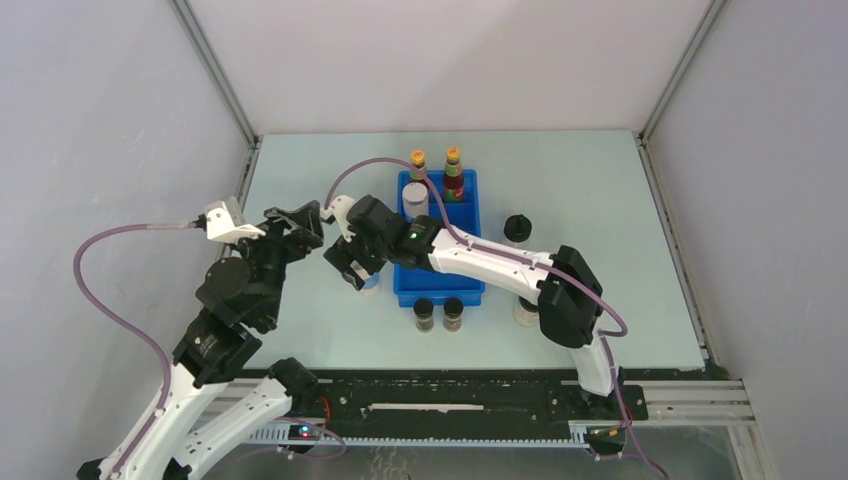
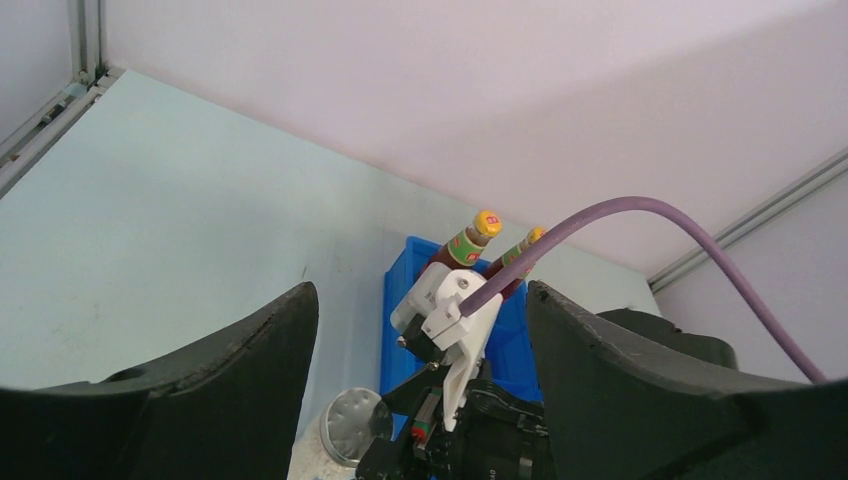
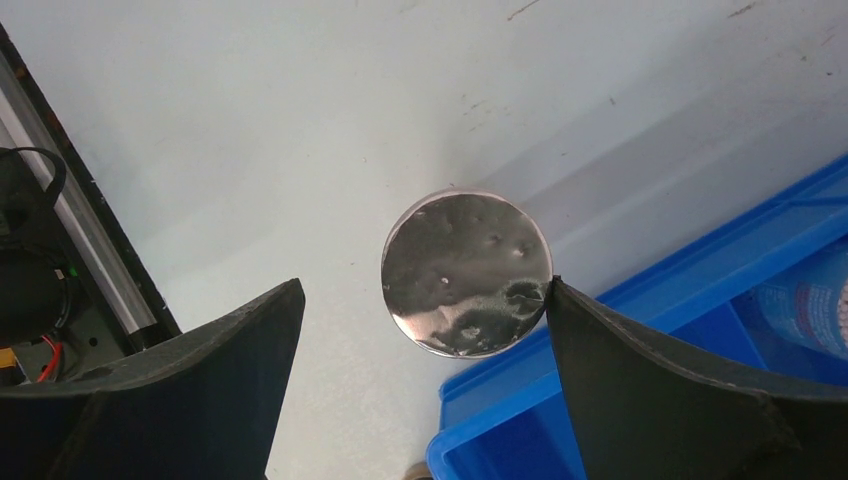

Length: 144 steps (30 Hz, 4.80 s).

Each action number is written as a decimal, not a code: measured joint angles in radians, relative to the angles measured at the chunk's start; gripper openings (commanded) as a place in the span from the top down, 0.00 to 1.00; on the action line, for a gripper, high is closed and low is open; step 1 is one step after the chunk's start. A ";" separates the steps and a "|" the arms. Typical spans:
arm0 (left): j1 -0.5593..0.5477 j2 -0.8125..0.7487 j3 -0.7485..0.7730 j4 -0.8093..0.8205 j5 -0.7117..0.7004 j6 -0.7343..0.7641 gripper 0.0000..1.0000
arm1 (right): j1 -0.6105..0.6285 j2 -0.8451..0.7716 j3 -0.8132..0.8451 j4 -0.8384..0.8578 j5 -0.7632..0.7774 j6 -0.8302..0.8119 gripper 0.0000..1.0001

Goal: Organize the condiment bottles
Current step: Pick up the bottle from the center of the board, then place the bottle in the storage box.

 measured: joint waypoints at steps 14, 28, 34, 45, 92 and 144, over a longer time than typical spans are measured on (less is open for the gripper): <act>0.000 -0.016 -0.013 0.047 0.001 0.022 0.21 | -0.020 0.040 0.030 0.001 -0.031 -0.003 0.04; 0.000 -0.017 -0.039 0.082 0.005 0.031 0.21 | -0.050 0.056 0.032 0.004 -0.067 0.001 0.42; 0.000 -0.017 -0.039 0.085 0.014 0.031 0.21 | -0.050 0.056 0.033 0.003 -0.071 -0.001 0.79; 0.000 -0.033 -0.045 0.085 0.017 0.030 0.22 | -0.045 0.056 0.033 0.003 -0.058 -0.002 1.00; -0.001 0.127 -0.042 0.081 -0.008 0.041 0.23 | -0.217 -0.410 -0.031 -0.082 0.158 0.042 1.00; -0.002 0.311 -0.005 0.065 0.103 0.030 0.23 | -0.470 -0.255 -0.218 0.004 0.120 0.076 1.00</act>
